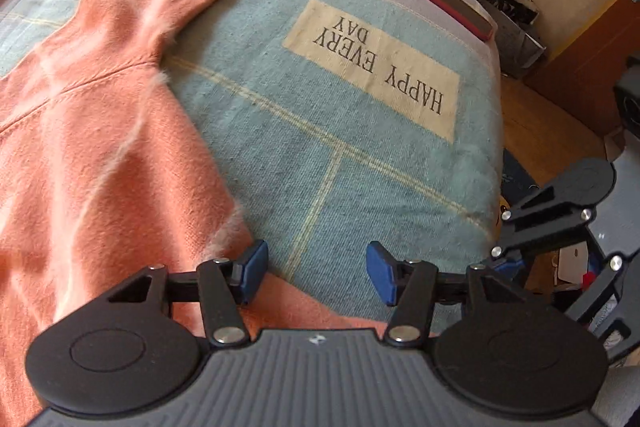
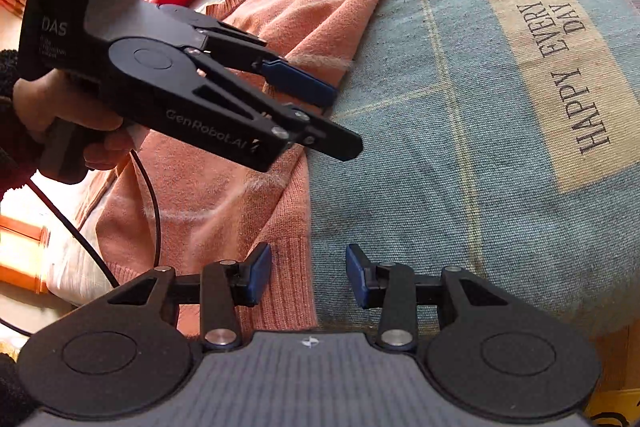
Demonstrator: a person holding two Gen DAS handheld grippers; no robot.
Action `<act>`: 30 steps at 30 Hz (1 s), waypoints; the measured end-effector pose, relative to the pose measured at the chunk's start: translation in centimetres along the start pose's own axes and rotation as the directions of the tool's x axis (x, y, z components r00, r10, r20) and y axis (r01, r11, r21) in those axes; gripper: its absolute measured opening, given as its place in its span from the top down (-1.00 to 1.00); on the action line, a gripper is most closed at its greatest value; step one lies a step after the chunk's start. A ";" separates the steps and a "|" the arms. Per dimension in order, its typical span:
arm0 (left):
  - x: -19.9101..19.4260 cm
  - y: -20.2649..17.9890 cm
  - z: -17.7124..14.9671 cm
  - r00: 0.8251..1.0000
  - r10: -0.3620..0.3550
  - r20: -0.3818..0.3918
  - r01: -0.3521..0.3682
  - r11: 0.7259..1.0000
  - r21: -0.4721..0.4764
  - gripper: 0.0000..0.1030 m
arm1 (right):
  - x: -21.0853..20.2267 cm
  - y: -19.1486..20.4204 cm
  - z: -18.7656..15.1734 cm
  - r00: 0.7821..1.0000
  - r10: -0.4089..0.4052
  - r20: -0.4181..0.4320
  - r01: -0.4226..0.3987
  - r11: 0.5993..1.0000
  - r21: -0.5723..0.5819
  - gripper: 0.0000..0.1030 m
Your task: Fold clothes
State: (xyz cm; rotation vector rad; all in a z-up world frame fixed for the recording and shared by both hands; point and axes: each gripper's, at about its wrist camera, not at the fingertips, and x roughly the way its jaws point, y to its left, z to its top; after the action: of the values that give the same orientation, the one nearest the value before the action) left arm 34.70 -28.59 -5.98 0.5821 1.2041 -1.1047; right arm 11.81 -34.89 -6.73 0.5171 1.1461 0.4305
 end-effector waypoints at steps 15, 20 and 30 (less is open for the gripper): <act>-2.7 1.0 -3.0 0.997 0.030 0.071 -0.037 0.995 0.089 -0.10 | 2.8 -0.1 -0.2 0.991 0.126 -0.044 -0.121 0.988 0.100 0.54; -4.3 1.8 -3.3 0.994 0.002 0.108 -0.006 0.999 0.039 -0.15 | -0.7 1.7 0.3 0.994 0.105 -0.038 -0.104 0.994 0.028 0.69; -6.2 2.3 -3.7 0.992 0.030 0.119 -0.029 1.000 -0.011 -0.36 | -7.8 3.9 0.5 0.997 0.019 -0.078 -0.025 0.996 -0.081 0.66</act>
State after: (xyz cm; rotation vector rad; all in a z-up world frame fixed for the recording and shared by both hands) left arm 35.32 -22.31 -1.79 0.5176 1.0933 -1.0927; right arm 9.26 -36.24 1.55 0.4456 1.1923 0.5181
